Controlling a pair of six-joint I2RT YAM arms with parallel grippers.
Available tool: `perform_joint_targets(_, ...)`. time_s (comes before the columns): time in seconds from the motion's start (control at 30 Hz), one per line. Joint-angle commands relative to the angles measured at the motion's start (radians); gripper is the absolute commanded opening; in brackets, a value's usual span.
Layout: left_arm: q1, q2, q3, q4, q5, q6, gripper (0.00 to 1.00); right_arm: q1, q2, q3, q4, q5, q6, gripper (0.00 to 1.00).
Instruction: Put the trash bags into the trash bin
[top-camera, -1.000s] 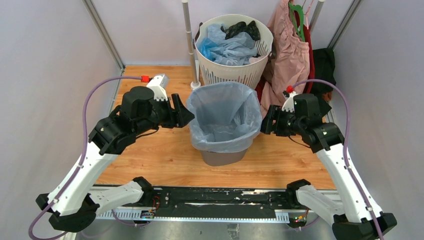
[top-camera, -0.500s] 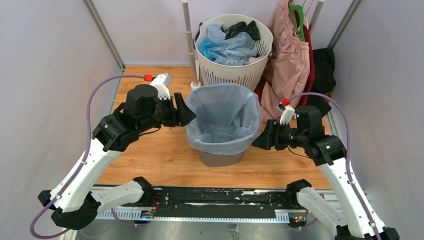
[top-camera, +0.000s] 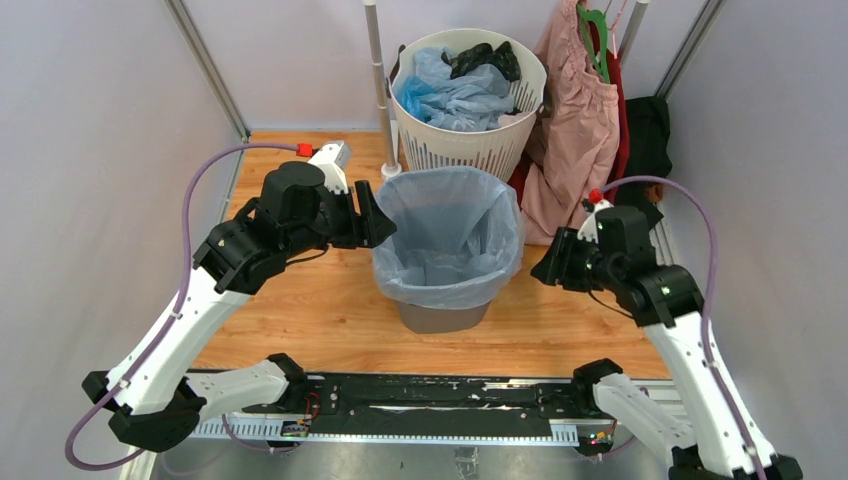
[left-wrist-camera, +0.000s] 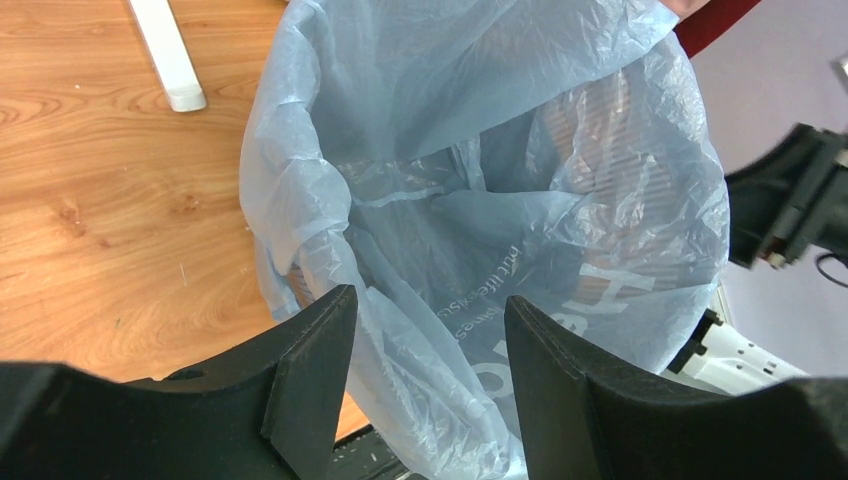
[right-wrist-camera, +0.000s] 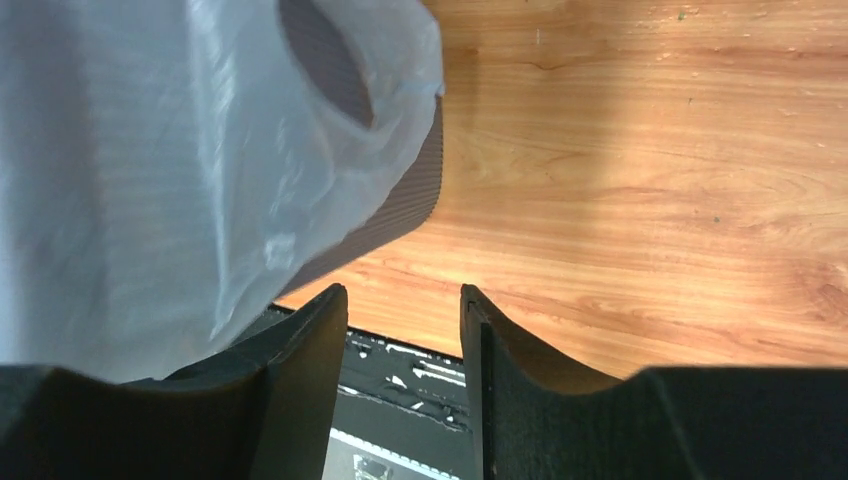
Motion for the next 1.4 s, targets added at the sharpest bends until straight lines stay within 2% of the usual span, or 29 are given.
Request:
perform_joint_targets(0.0,0.006,-0.002,0.029,-0.014,0.014,0.010,0.61,-0.011,0.111,-0.058,0.116,0.036,0.056,0.49)
perform_joint_targets(0.2,0.006,-0.008,0.036,-0.021,0.014,0.007,0.60,-0.059,0.163,-0.150,0.231,0.053,0.074,0.59)
perform_joint_targets(0.3,0.006,-0.008,0.035,-0.021,0.014,0.007,0.60,-0.110,0.159,-0.199,0.289,0.020,0.071,0.61)
perform_joint_targets(0.67,0.006,0.002,0.034,-0.019,0.014,0.003,0.59,-0.136,0.248,-0.302,0.588,-0.235,0.158,0.57)
perform_joint_targets(0.83,0.006,0.001,0.026,-0.018,0.014,0.000,0.59,-0.135,0.309,-0.339,0.647,-0.266,0.184,0.53)
perform_joint_targets(0.9,0.006,0.003,0.028,-0.019,0.014,0.000,0.59,-0.136,0.322,-0.358,0.688,-0.280,0.199,0.49)
perform_joint_targets(1.03,0.006,0.005,0.036,-0.019,0.014,0.004,0.59,-0.134,0.326,-0.373,0.699,-0.298,0.203,0.32)
perform_joint_targets(1.2,0.006,0.013,0.037,-0.018,0.014,0.005,0.59,-0.131,0.270,-0.391,0.650,-0.311,0.188,0.20)
perform_joint_targets(1.37,0.006,0.021,0.030,-0.012,0.034,0.006,0.58,-0.123,0.221,-0.398,0.545,-0.326,0.159,0.14)
